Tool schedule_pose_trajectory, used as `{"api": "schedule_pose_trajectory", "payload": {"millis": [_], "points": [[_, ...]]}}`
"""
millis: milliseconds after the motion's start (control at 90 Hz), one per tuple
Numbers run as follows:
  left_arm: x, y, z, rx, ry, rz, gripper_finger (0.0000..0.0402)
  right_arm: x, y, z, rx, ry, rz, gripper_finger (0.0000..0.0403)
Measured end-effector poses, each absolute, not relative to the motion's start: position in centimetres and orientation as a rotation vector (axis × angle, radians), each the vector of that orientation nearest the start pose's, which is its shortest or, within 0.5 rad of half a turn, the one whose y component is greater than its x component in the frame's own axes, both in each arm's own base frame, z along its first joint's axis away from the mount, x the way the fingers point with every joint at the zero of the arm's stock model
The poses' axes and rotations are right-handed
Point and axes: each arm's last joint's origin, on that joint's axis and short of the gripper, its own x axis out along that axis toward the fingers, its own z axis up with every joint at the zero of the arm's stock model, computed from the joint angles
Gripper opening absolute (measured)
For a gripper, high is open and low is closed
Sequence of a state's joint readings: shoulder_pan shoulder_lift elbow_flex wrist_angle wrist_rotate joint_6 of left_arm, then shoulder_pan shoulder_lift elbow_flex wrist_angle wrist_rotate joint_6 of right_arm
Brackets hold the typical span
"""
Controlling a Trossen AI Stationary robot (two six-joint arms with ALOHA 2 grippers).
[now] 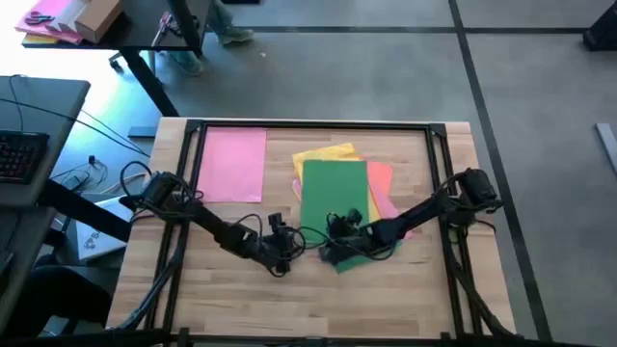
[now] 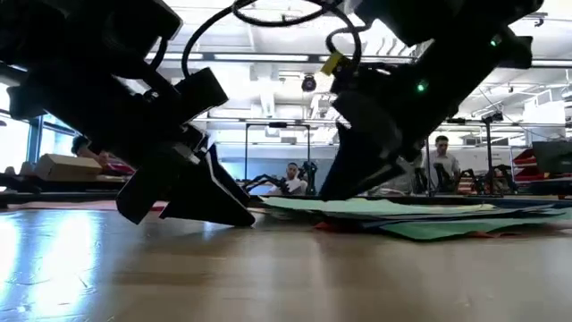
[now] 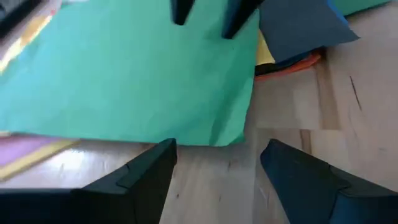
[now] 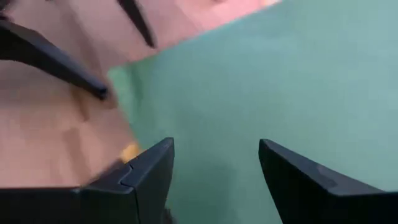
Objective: Organize paper
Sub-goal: Move the green color paper to the bottom left of the table
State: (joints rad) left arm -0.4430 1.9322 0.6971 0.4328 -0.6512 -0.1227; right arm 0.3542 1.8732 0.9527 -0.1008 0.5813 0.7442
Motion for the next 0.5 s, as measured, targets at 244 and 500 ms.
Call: {"api": "schedule_pose_trajectory", "payload": {"millis": [244,500], "points": [[28.8,-12.6,7.7,0.553,0.656,0.249,0.0236,32.3,10.4,12.1,0.288,0.766,-0.565,0.0222],[29.2,-12.4,8.2,0.924,0.674,0.167,0.0236,32.8,8.7,11.7,0.377,0.82,-0.576,0.0222]]}}
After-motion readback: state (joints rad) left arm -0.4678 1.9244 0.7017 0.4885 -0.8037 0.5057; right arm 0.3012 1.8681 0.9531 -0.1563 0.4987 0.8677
